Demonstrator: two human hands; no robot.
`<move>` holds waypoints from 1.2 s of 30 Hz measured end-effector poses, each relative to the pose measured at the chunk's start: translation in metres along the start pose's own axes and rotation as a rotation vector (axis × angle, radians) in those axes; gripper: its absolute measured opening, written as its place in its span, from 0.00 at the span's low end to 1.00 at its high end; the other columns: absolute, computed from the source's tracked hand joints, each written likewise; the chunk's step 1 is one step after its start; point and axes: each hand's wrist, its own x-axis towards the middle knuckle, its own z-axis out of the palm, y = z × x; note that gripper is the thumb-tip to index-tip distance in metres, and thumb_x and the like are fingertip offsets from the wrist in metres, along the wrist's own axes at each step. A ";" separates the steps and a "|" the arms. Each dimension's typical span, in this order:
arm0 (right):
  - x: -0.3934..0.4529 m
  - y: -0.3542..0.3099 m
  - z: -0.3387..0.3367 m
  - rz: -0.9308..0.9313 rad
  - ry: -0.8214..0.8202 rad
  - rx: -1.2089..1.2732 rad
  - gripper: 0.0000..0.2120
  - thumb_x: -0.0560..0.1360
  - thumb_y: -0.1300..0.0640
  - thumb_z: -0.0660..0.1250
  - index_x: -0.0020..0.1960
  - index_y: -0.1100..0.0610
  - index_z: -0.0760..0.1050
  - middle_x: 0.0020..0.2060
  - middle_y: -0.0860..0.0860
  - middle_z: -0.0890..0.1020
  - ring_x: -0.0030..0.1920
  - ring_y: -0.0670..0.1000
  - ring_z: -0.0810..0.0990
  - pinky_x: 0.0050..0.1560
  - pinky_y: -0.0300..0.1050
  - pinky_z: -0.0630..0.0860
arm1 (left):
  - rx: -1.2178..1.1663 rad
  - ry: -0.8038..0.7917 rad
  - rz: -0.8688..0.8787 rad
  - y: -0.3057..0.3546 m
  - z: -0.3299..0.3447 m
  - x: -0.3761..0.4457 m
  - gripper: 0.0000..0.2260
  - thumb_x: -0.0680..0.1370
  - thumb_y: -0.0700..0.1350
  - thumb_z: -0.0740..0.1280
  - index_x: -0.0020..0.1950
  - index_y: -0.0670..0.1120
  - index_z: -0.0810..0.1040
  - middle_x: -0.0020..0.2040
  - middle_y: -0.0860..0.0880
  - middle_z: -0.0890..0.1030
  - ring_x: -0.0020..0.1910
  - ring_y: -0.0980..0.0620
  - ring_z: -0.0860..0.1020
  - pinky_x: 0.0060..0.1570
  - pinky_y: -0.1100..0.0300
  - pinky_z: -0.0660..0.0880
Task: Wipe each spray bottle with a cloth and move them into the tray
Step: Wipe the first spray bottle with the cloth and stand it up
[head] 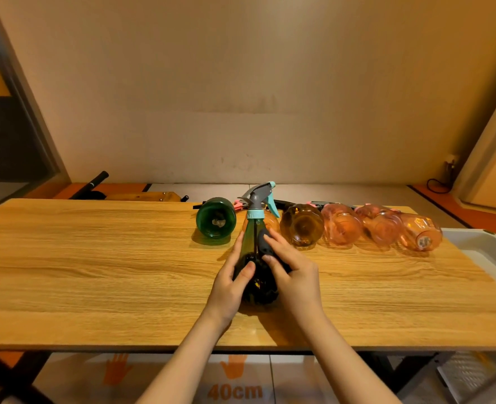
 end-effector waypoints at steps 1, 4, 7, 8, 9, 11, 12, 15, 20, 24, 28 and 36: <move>-0.009 0.002 -0.001 -0.005 0.000 -0.013 0.21 0.71 0.66 0.69 0.63 0.55 0.72 0.61 0.45 0.75 0.64 0.37 0.70 0.62 0.30 0.66 | 0.000 0.008 -0.004 -0.001 0.000 0.000 0.24 0.78 0.48 0.63 0.71 0.59 0.59 0.69 0.61 0.67 0.64 0.71 0.69 0.55 0.74 0.69; -0.041 0.010 -0.004 -0.022 0.027 -0.068 0.22 0.69 0.63 0.68 0.62 0.57 0.73 0.61 0.44 0.74 0.64 0.42 0.70 0.63 0.30 0.66 | 0.040 0.020 -0.001 -0.004 -0.001 0.002 0.25 0.76 0.49 0.60 0.72 0.58 0.59 0.72 0.59 0.66 0.68 0.69 0.66 0.60 0.73 0.66; -0.064 0.012 -0.003 -0.045 0.044 -0.121 0.25 0.66 0.63 0.69 0.63 0.59 0.72 0.62 0.45 0.73 0.65 0.44 0.70 0.64 0.31 0.64 | 0.047 0.014 0.017 -0.004 0.000 0.004 0.23 0.76 0.49 0.59 0.71 0.58 0.59 0.70 0.63 0.65 0.66 0.74 0.64 0.60 0.76 0.64; -0.068 0.011 -0.002 -0.056 0.050 -0.132 0.25 0.66 0.63 0.70 0.63 0.60 0.72 0.62 0.47 0.73 0.65 0.46 0.70 0.65 0.33 0.65 | 0.033 0.013 0.019 -0.004 0.000 0.004 0.23 0.76 0.49 0.58 0.71 0.58 0.60 0.69 0.63 0.65 0.65 0.74 0.65 0.58 0.77 0.64; -0.069 0.011 0.000 -0.061 0.055 -0.138 0.26 0.65 0.64 0.70 0.63 0.61 0.72 0.62 0.49 0.74 0.65 0.47 0.70 0.65 0.35 0.65 | 0.010 0.014 0.014 -0.004 0.000 0.004 0.23 0.76 0.49 0.58 0.71 0.57 0.60 0.68 0.63 0.66 0.64 0.74 0.66 0.57 0.76 0.65; -0.069 0.009 0.003 -0.062 0.059 -0.141 0.26 0.65 0.64 0.70 0.63 0.60 0.71 0.62 0.50 0.74 0.65 0.47 0.70 0.66 0.36 0.64 | -0.042 0.017 -0.007 -0.005 -0.001 0.004 0.23 0.75 0.49 0.58 0.71 0.56 0.62 0.68 0.62 0.68 0.64 0.71 0.69 0.57 0.74 0.67; -0.068 0.009 0.003 -0.067 0.055 -0.142 0.26 0.65 0.64 0.70 0.63 0.60 0.71 0.62 0.50 0.74 0.65 0.46 0.70 0.66 0.36 0.64 | -0.064 0.019 -0.022 -0.006 -0.002 0.003 0.22 0.75 0.49 0.59 0.70 0.57 0.63 0.67 0.62 0.69 0.65 0.69 0.70 0.58 0.72 0.68; -0.069 0.012 -0.001 -0.058 0.059 -0.117 0.27 0.65 0.66 0.70 0.63 0.60 0.72 0.62 0.48 0.74 0.66 0.44 0.70 0.65 0.33 0.64 | -0.103 0.035 -0.059 -0.005 -0.004 0.002 0.18 0.78 0.46 0.61 0.66 0.59 0.68 0.64 0.65 0.72 0.64 0.68 0.71 0.56 0.72 0.70; -0.067 0.014 -0.001 -0.007 0.102 -0.073 0.25 0.65 0.67 0.70 0.62 0.61 0.73 0.61 0.46 0.75 0.64 0.38 0.70 0.62 0.30 0.66 | -0.120 0.007 -0.088 -0.003 -0.005 0.001 0.18 0.77 0.48 0.62 0.66 0.60 0.68 0.66 0.62 0.72 0.65 0.65 0.71 0.60 0.68 0.70; -0.064 0.010 -0.001 0.051 0.101 -0.019 0.23 0.68 0.65 0.68 0.63 0.60 0.72 0.61 0.41 0.73 0.64 0.34 0.69 0.62 0.28 0.65 | -0.094 -0.066 -0.091 -0.001 -0.005 -0.002 0.32 0.69 0.56 0.71 0.71 0.59 0.65 0.69 0.54 0.74 0.67 0.56 0.73 0.63 0.58 0.72; -0.048 0.007 -0.001 0.067 0.061 -0.004 0.23 0.69 0.64 0.67 0.63 0.58 0.71 0.60 0.42 0.74 0.63 0.32 0.69 0.61 0.27 0.65 | -0.112 -0.073 -0.098 0.001 -0.007 -0.002 0.35 0.66 0.52 0.73 0.71 0.59 0.65 0.67 0.53 0.75 0.65 0.54 0.74 0.56 0.61 0.75; 0.006 -0.003 0.001 0.078 0.073 0.068 0.23 0.72 0.69 0.67 0.63 0.52 0.69 0.61 0.45 0.74 0.63 0.32 0.68 0.61 0.25 0.64 | -0.135 -0.083 -0.111 0.003 -0.006 -0.003 0.32 0.65 0.52 0.72 0.69 0.60 0.69 0.63 0.62 0.77 0.64 0.58 0.75 0.53 0.63 0.76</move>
